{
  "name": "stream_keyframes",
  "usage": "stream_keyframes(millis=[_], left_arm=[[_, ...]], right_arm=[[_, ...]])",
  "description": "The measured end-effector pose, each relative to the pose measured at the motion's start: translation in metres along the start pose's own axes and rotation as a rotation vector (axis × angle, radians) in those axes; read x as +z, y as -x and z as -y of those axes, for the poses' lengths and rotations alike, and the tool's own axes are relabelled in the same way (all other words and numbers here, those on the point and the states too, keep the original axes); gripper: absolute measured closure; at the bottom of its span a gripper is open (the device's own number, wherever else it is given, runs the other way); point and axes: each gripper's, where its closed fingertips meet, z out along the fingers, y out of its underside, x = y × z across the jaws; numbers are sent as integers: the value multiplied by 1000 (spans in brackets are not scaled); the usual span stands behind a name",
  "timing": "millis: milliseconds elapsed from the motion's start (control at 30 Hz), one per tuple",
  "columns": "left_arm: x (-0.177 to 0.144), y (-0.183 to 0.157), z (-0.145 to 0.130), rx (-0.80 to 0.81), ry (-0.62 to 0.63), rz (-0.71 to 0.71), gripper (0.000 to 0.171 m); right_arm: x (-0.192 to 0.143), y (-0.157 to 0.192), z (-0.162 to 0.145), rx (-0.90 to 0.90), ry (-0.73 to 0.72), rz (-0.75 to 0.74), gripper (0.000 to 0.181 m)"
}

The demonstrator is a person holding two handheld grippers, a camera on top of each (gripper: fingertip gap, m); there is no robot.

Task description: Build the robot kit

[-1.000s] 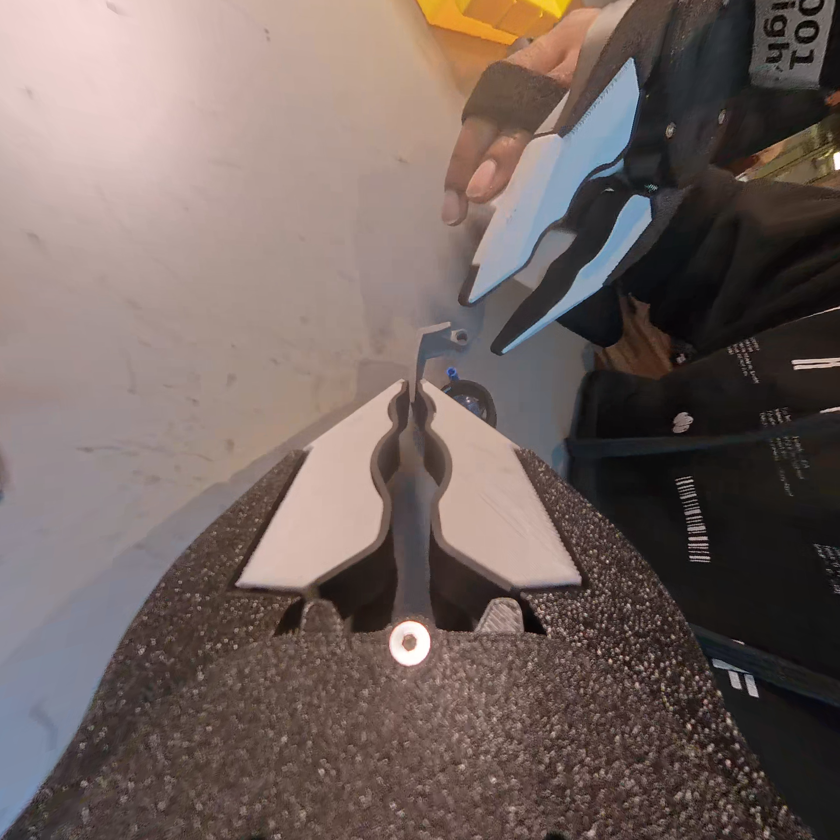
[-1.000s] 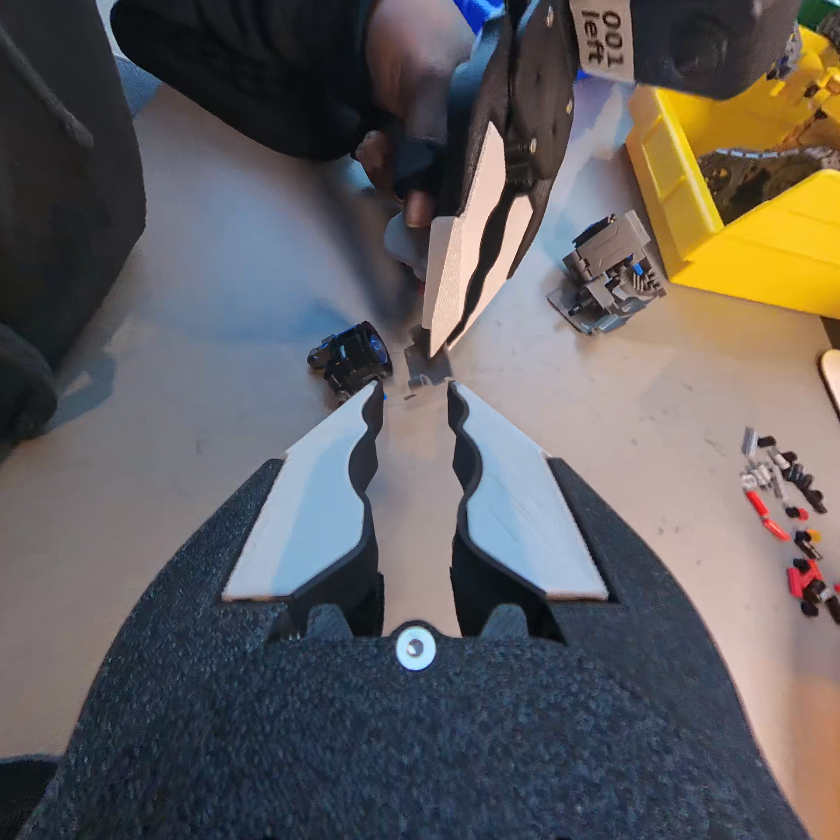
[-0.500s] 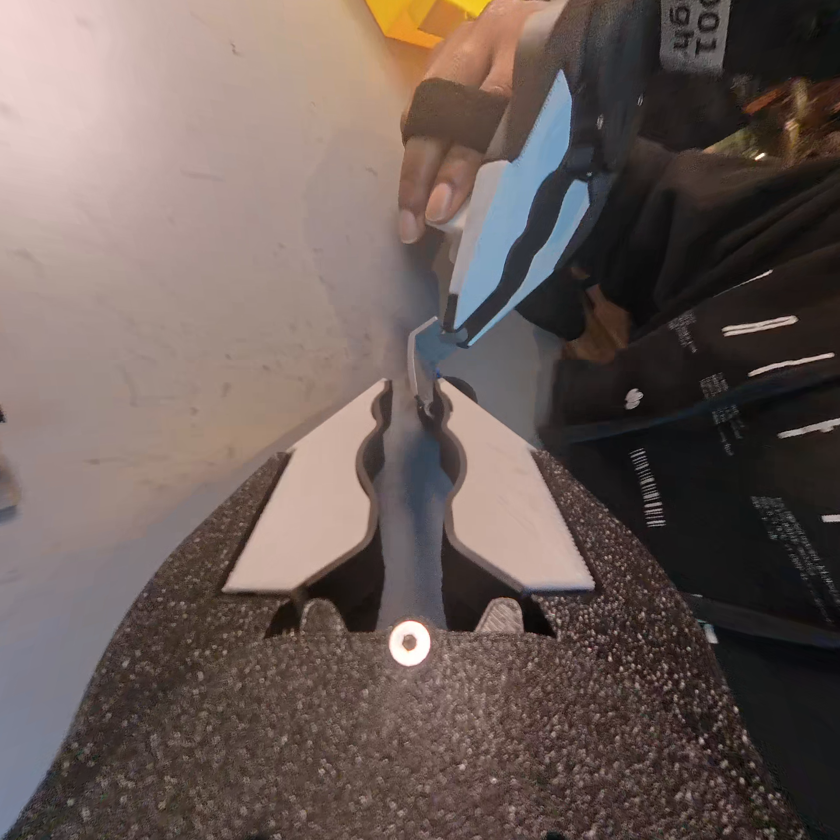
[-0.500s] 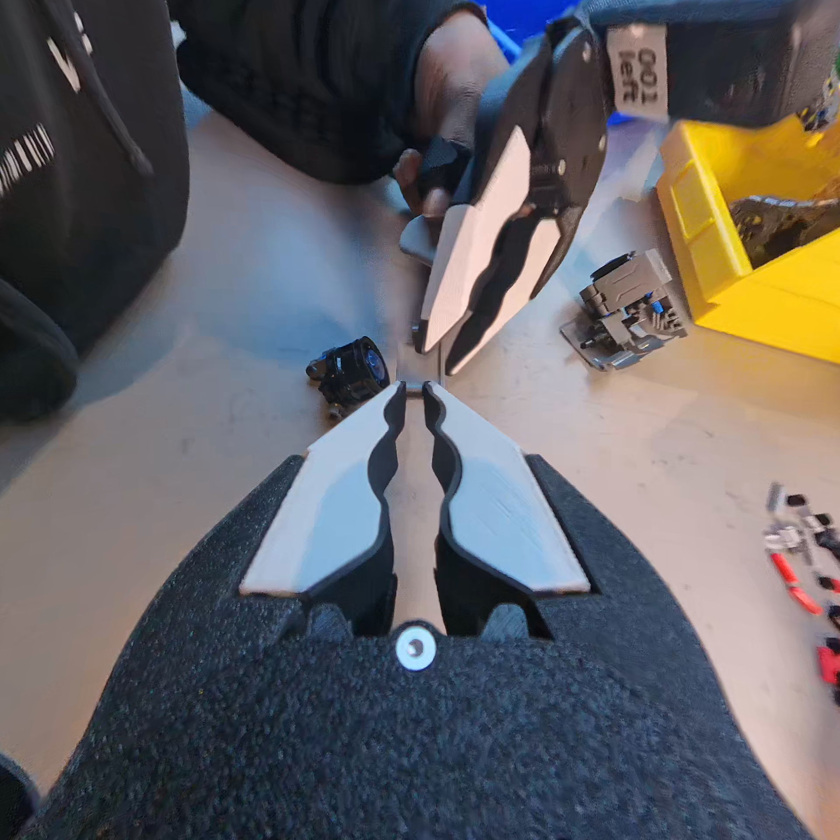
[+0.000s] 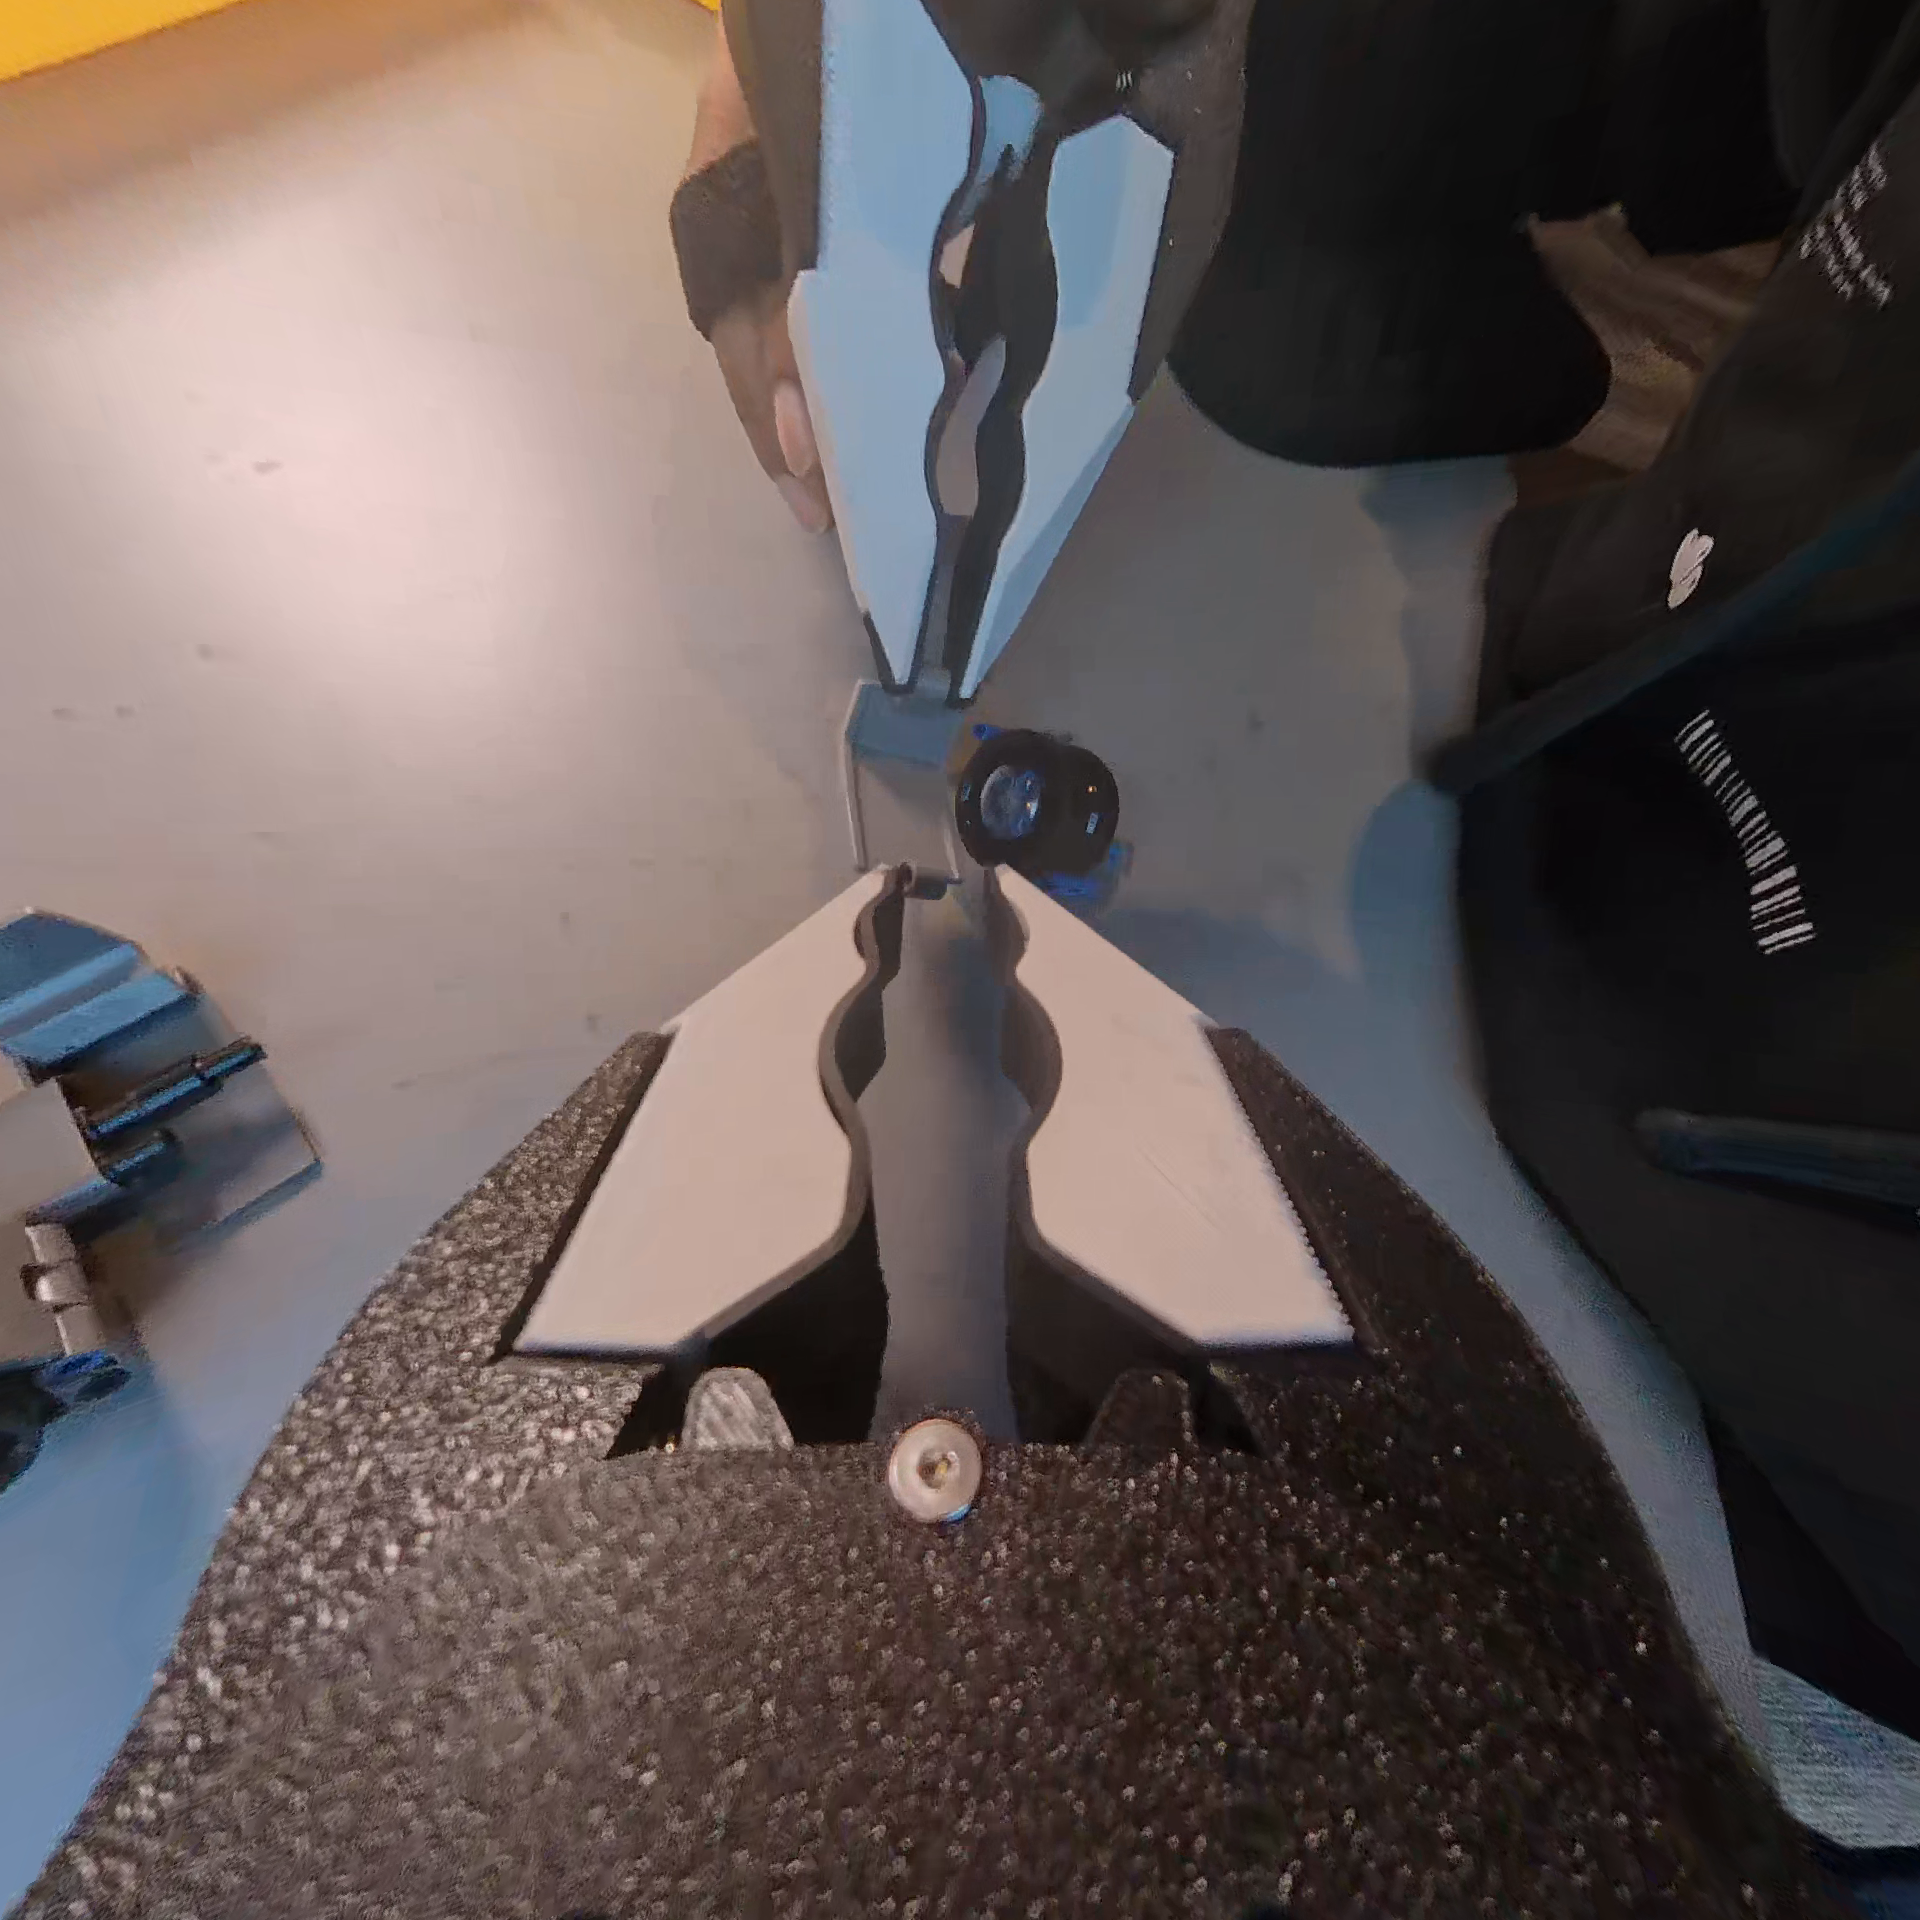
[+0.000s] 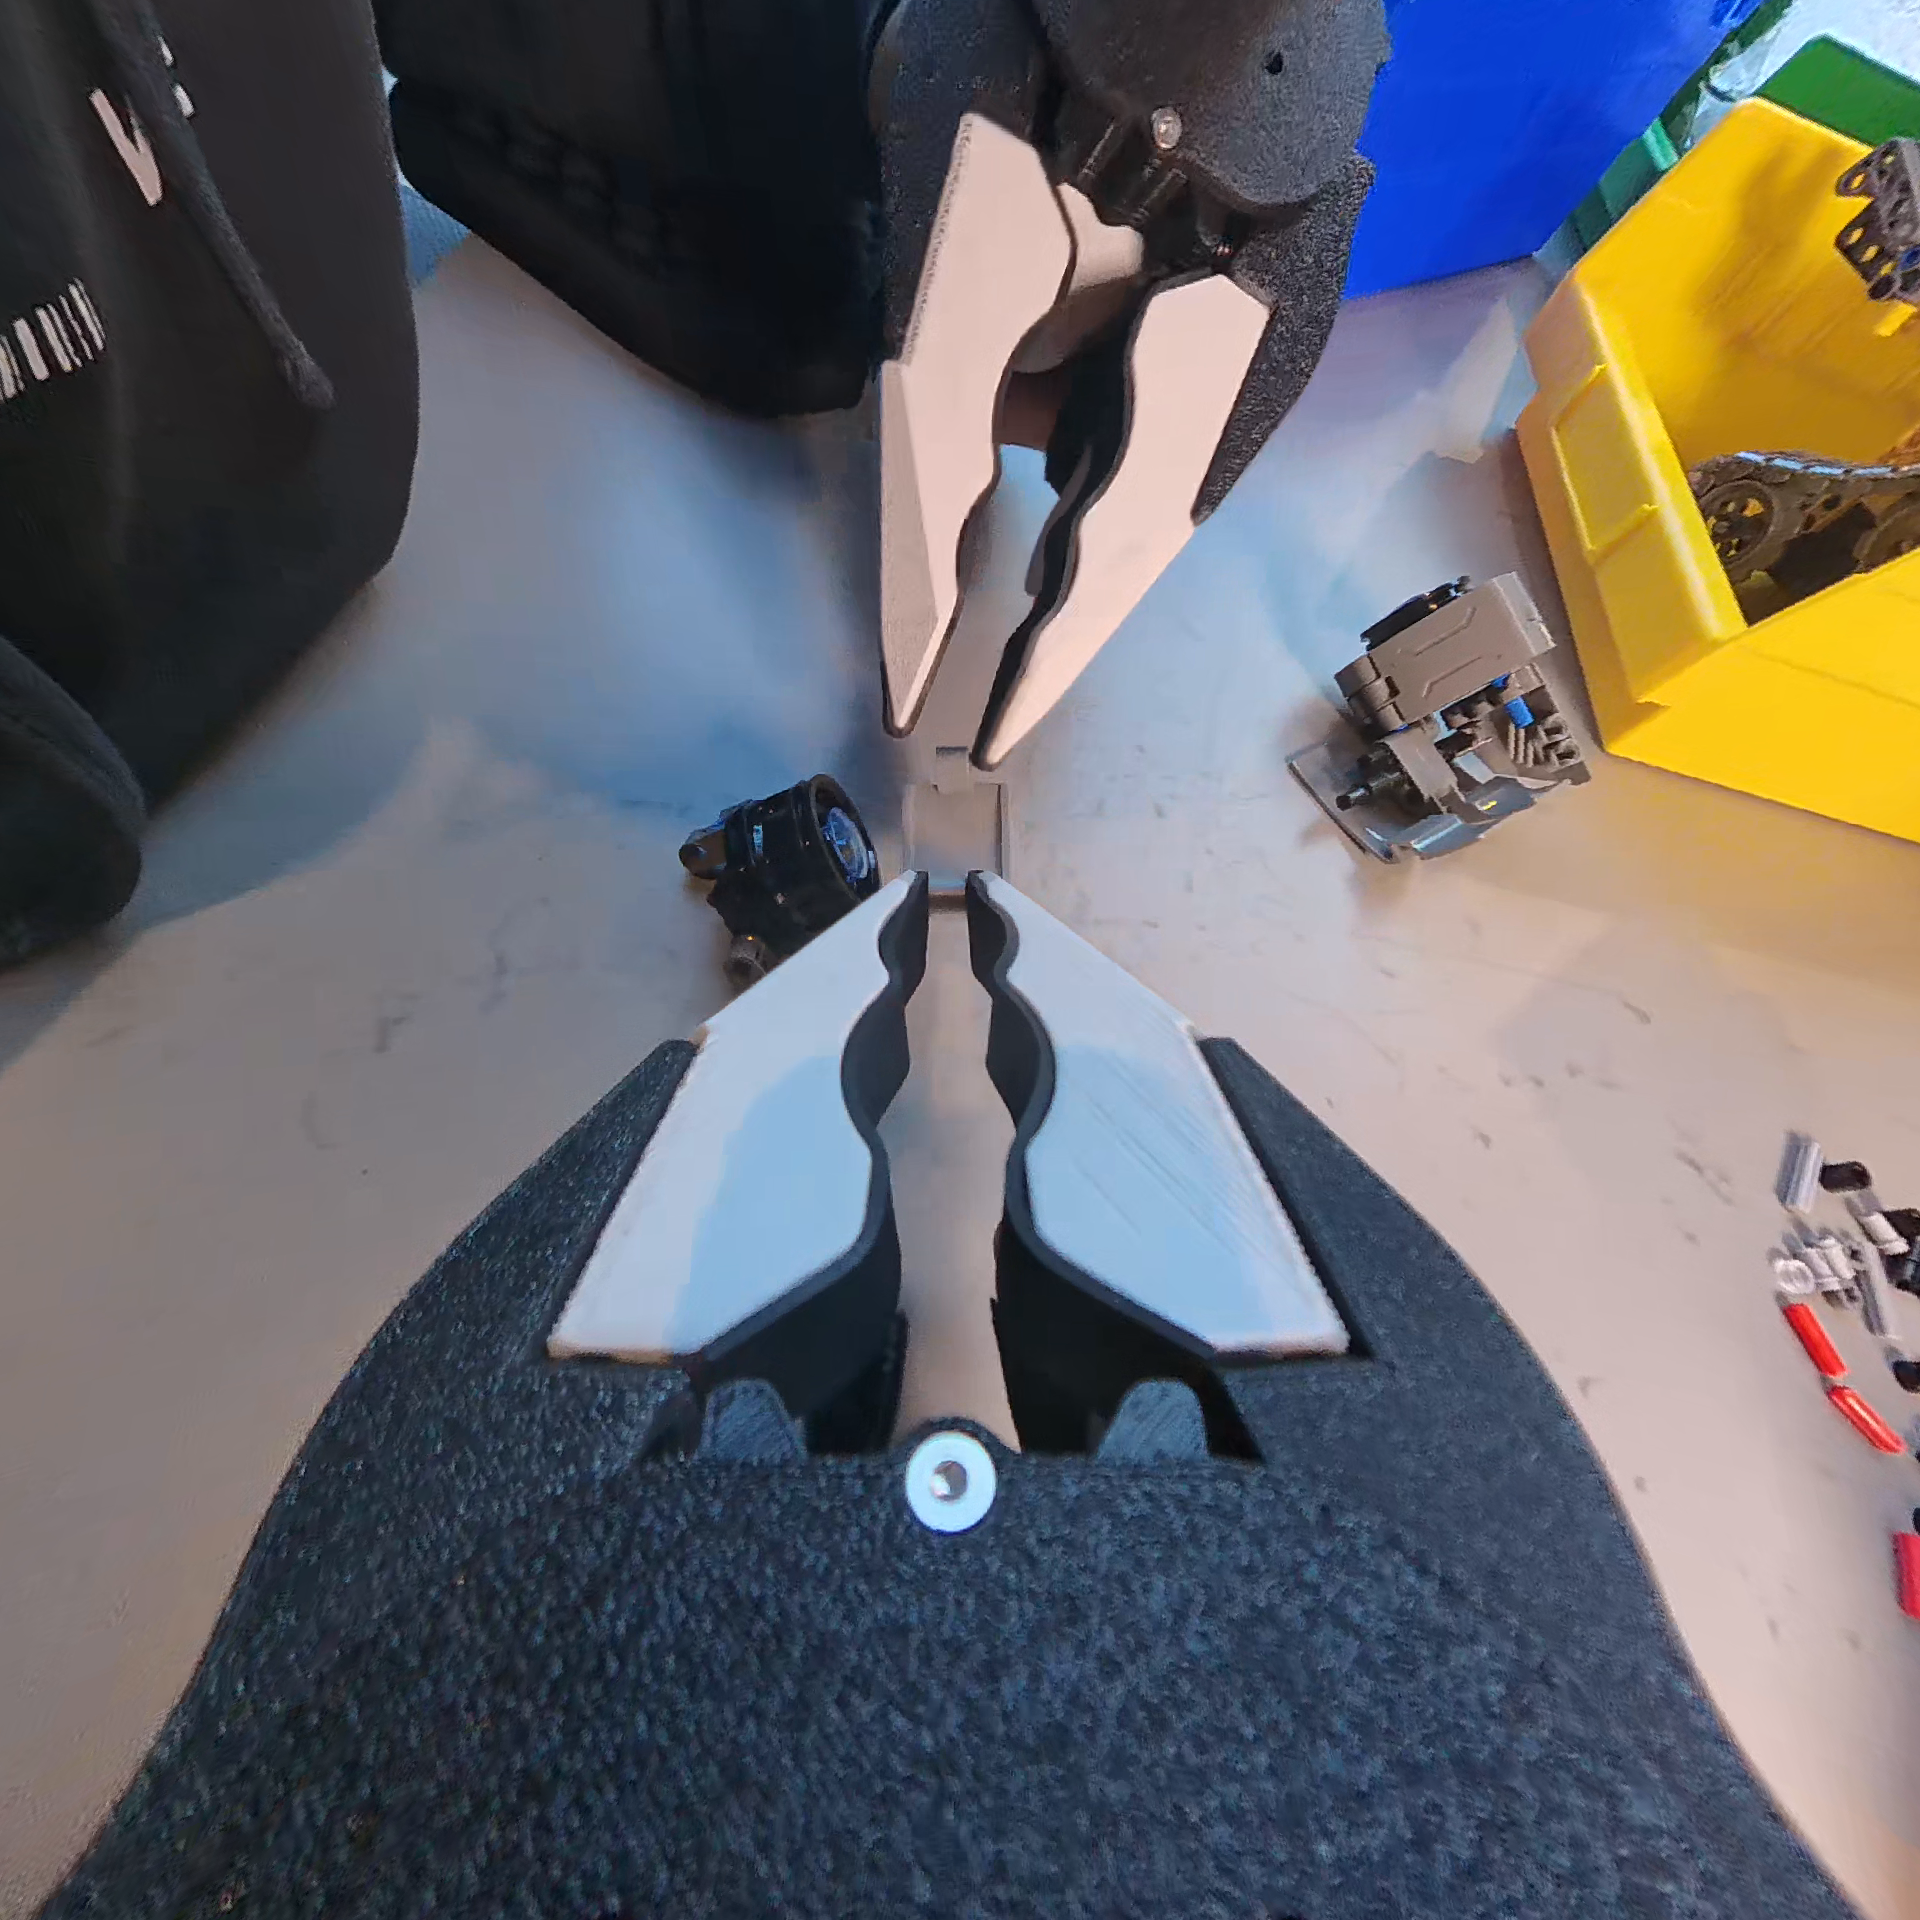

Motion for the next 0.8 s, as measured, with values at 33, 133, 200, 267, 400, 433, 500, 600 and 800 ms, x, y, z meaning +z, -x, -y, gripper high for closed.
stream_keyframes(millis=[33,133,200,267,400,433,500,600,800], left_arm=[[2,0,-1,34,15,25,159],[4,3,-3,122,54,91,166],[6,3,-4,151,63,109,166],[6,3,-5,165,63,118,166],[6,3,-5,171,58,130,166],[6,3,-5,170,57,131,166],[7,4,-6,170,60,135,167],[7,4,-6,168,62,138,167],[8,6,-6,173,63,150,167]], right_arm=[[0,1,0,-4,-3,2,174],[2,2,-3,-25,13,-4,174],[2,2,-4,-30,18,-7,174],[2,2,-4,-36,22,-9,174],[2,3,-5,-42,29,-14,174],[2,3,-5,-43,31,-15,174],[3,2,-6,-44,36,-17,174],[3,2,-7,-46,42,-21,173],[3,1,-7,-41,43,-29,173]])
